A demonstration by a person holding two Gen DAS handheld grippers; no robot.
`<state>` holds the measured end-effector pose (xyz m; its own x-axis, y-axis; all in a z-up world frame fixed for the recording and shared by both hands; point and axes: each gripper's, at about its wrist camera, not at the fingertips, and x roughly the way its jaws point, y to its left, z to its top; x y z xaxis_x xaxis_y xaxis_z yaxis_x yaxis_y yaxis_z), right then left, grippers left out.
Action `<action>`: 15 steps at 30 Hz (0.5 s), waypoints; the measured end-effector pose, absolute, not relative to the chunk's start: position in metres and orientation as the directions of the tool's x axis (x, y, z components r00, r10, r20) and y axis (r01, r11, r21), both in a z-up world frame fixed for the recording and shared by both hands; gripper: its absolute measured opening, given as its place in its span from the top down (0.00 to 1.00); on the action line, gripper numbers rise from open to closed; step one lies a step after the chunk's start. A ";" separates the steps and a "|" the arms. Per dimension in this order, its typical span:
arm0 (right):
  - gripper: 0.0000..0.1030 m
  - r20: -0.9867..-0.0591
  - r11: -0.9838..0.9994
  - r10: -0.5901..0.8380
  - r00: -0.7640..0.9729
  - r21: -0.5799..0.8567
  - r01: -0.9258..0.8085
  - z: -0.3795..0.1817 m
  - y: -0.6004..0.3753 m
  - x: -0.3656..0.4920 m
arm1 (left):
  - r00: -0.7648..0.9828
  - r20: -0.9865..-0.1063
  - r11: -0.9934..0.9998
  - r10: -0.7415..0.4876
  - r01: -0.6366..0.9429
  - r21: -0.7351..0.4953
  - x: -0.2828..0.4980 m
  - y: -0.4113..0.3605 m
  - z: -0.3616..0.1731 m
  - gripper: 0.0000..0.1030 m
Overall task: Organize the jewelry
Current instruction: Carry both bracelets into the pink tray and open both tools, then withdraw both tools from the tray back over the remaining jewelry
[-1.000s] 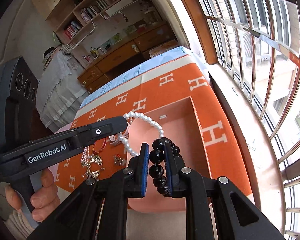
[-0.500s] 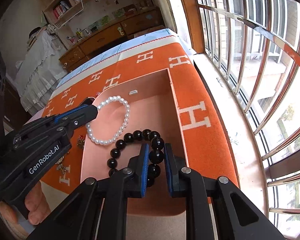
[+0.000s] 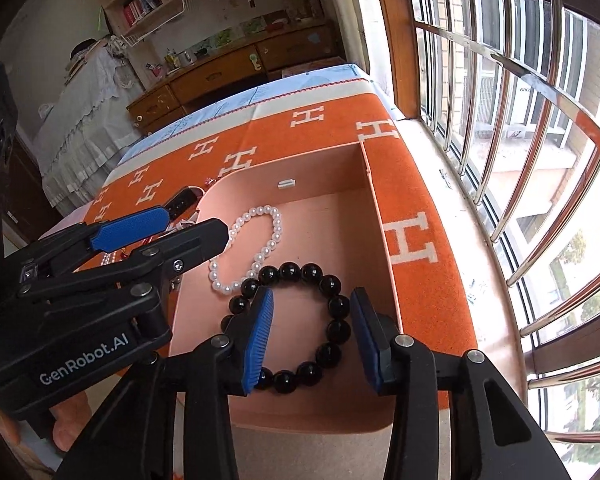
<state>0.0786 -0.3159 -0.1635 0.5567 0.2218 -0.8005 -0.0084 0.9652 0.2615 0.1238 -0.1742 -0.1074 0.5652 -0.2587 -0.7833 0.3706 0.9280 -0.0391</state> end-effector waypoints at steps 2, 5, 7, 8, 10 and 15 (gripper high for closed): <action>0.60 -0.803 0.964 0.226 0.551 0.264 -0.010 -0.164 -0.316 0.078 | 0.569 -0.780 0.928 -0.260 0.371 -0.039 0.120 -0.172 -0.106 0.47; 0.59 -0.806 0.963 0.230 0.545 0.269 -0.008 -0.166 -0.314 0.078 | 0.574 -0.777 0.928 -0.260 0.369 -0.038 0.115 -0.167 -0.106 0.47; 0.59 -0.805 0.962 0.235 0.544 0.273 -0.011 -0.166 -0.313 0.078 | 0.574 -0.778 0.931 -0.257 0.362 -0.041 0.112 -0.163 -0.107 0.47; 0.59 -0.806 0.962 0.236 0.543 0.274 -0.011 -0.167 -0.312 0.078 | 0.570 -0.780 0.932 -0.259 0.360 -0.046 0.110 -0.161 -0.108 0.47; 0.59 -0.807 0.961 0.236 0.542 0.275 -0.009 -0.168 -0.312 0.077 | 0.562 -0.784 0.934 -0.263 0.353 -0.060 0.108 -0.157 -0.110 0.47; 0.59 -0.810 0.961 0.234 0.537 0.275 -0.003 -0.168 -0.310 0.075 | 0.567 -0.782 0.944 -0.261 0.321 -0.083 0.105 -0.142 -0.109 0.47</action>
<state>0.0751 -0.3096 -0.1685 0.5374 0.2338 -0.8103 -0.0032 0.9614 0.2752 0.1045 -0.1422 -0.1095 0.5666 -0.2610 -0.7816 0.3207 0.9436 -0.0826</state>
